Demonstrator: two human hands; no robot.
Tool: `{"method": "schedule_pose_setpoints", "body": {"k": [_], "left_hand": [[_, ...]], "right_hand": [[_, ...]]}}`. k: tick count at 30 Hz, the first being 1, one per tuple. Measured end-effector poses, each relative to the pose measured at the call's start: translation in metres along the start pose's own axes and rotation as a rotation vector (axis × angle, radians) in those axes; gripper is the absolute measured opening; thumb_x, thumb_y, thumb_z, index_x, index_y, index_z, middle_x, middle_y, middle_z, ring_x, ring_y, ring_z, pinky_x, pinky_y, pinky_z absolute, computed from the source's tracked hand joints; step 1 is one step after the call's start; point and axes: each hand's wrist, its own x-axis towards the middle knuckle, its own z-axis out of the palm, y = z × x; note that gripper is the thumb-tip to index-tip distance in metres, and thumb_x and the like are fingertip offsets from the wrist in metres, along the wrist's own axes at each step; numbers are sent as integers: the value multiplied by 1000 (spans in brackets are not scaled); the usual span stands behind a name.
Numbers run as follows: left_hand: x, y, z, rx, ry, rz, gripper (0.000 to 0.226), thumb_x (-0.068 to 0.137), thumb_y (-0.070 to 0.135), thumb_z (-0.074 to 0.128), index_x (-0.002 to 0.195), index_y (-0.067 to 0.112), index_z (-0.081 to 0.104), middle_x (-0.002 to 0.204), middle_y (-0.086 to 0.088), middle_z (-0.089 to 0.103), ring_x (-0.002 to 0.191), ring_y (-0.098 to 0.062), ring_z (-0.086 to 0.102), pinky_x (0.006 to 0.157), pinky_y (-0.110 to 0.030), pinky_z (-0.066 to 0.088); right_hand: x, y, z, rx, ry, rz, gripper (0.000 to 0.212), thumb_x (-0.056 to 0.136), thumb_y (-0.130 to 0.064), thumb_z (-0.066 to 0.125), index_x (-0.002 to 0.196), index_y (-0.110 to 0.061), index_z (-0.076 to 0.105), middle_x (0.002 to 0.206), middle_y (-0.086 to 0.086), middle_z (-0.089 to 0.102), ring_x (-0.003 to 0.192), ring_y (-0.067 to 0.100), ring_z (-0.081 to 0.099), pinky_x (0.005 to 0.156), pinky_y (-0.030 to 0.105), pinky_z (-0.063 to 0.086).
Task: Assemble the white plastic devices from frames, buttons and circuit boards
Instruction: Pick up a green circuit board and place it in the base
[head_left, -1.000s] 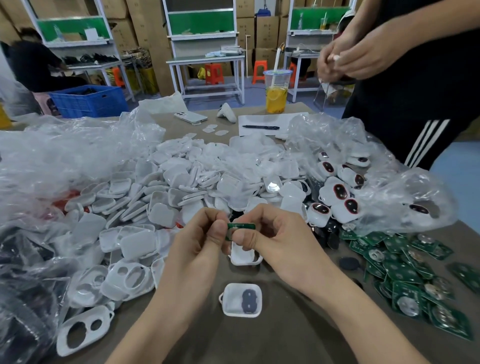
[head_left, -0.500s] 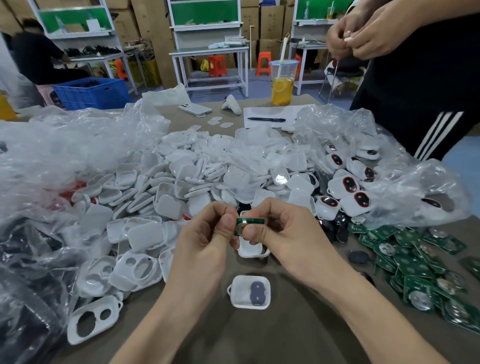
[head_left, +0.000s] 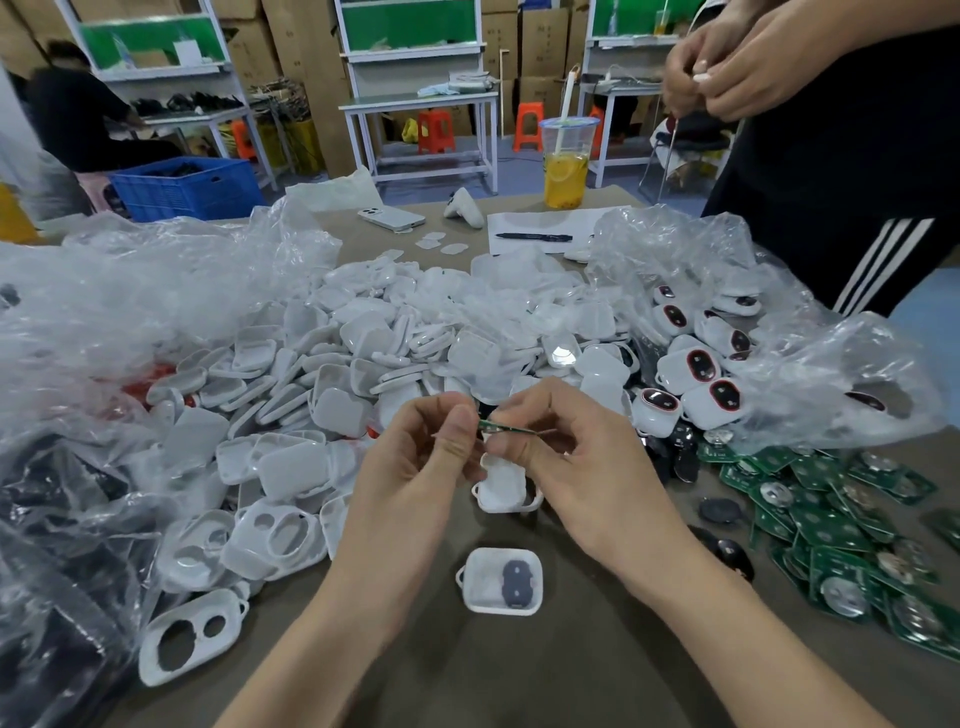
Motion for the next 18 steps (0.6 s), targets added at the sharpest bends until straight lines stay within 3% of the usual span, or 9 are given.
{"method": "schedule_pose_setpoints", "body": {"k": [3,5,8,10,14,18], "left_hand": [[3,0,3,-232,-37,-160,44,79,40,66,101,2,64,86,-12,65,72,-19,60,63,-29,52],[4,0,3,-301,-88,-227,37,85,36,63,97,1,64,83,-11,65,65,-16,58,55,-25,50],[5,-3,1,-325,-93,-233,18,86,27,64,85,13,75,82,-9,65,65,-16,58,56,-26,51],[7,-5,-1,-265,-34,-182,15,85,26,65,76,22,76,82,-9,67,67,-17,58,60,-27,52],[8,-10,-6,-156,-1,-73,13,92,31,70,85,21,73,90,-15,68,80,-28,59,77,-40,50],[7,-8,-4,-170,-40,-42,11,87,32,70,87,22,73,79,-8,65,68,-17,57,65,-28,50]], "right_hand": [[0,3,-4,-122,76,-140,43,85,0,71,76,-40,63,100,-15,64,99,9,64,83,17,49],[0,3,-5,-171,65,-196,40,85,0,68,80,-39,65,104,-15,61,101,5,63,82,10,45],[-2,3,-3,-159,28,-137,39,85,-3,74,81,-42,65,107,-19,64,100,-1,64,82,7,44],[-2,1,1,-69,-33,-33,38,84,-11,79,92,-45,64,105,-22,69,97,-1,67,84,13,48],[0,-2,1,219,-42,94,34,81,-26,77,105,-46,64,103,-16,74,91,5,71,79,15,52],[1,-3,-6,353,-46,162,21,90,-12,73,96,-32,74,96,-3,78,85,13,74,76,17,54]]}}
